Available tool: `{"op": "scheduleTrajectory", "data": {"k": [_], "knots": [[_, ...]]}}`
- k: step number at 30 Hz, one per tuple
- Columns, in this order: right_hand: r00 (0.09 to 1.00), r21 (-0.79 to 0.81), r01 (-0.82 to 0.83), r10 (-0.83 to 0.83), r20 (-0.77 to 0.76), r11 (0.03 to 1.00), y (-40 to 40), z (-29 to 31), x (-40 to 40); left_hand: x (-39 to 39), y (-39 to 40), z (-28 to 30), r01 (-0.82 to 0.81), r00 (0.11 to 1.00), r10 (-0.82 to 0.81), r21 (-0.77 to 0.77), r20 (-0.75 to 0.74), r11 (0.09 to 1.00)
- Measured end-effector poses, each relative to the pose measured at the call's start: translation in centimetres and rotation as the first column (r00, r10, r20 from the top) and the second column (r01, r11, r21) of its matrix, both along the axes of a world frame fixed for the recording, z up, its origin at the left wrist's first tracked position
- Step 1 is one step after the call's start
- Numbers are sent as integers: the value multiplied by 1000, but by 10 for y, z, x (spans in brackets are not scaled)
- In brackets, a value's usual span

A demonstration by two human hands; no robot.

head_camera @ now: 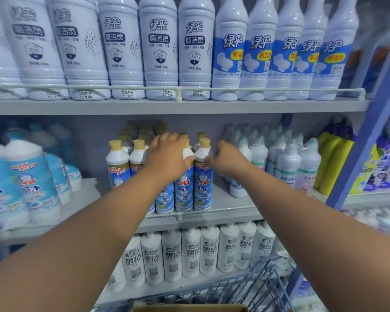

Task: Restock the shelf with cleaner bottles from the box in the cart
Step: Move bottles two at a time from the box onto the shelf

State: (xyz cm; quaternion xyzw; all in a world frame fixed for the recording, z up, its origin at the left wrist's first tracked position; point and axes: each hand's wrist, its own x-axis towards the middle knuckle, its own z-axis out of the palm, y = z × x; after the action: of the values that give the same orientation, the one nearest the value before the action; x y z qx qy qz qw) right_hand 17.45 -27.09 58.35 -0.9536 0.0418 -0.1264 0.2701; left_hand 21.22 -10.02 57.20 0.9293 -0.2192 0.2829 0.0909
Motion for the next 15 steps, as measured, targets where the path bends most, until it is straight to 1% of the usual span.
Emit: {"op": "scheduleTrajectory", "data": {"k": [2,4,7,9,11,13,15], "knots": [[1000,-41,-15,15,4,999,-4,-6,-19,-16,1,-5,-2,1000,3,31,-13,1000],[999,-104,-49,48,-14,993,-9,-13,-40,-37,1,-13,-41,998,43,51,-41,998],[995,-180,-103,101,-24,978,-16,-34,-74,-76,1,-36,-100,987,102,24,-123,995],[991,-194,-131,125,-46,972,-21,-56,-98,-102,0,-59,-123,972,127,34,-197,992],[989,-225,-145,136,-56,963,-27,-82,-122,-126,-3,-84,-148,957,162,77,-241,986],[988,-299,-156,144,-62,941,-31,-109,-145,-151,-3,-107,-171,943,206,151,-261,974],[984,-348,-166,134,-115,923,-33,-136,-168,-176,-2,-130,-172,933,225,202,-280,964]]}}
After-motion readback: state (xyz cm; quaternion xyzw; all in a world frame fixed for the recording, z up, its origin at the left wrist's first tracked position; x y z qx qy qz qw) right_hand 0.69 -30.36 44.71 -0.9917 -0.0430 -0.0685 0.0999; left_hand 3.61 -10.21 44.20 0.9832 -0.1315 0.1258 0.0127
